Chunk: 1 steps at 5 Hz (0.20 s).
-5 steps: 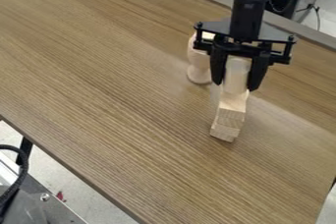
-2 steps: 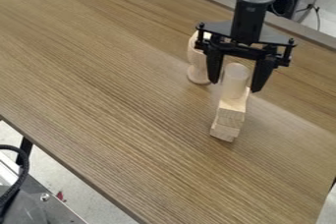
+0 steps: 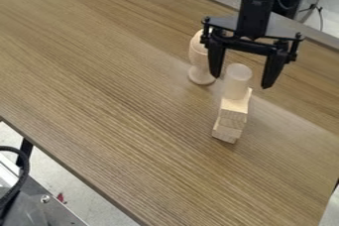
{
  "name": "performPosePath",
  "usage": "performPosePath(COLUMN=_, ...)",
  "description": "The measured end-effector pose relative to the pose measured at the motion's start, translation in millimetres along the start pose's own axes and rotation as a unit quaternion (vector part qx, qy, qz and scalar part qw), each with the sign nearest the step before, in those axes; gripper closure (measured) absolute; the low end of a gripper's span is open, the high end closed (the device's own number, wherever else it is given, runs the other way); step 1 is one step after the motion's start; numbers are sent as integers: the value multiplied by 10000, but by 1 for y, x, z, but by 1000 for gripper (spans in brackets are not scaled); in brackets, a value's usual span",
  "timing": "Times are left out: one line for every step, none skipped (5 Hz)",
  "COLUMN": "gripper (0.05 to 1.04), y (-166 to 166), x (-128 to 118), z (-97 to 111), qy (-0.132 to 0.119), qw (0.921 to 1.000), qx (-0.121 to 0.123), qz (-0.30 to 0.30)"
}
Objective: Put a cylinder on top of the block
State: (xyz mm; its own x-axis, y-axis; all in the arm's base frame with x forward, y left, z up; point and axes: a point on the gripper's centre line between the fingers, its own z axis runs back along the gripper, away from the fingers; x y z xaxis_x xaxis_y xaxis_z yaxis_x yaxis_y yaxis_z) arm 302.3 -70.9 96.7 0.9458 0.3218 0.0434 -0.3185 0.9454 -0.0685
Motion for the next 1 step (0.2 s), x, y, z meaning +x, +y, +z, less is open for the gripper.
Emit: performPosePath(gripper=83, y=-4, x=5, z=28, qy=-327, qw=9993, qx=-200, qz=28)
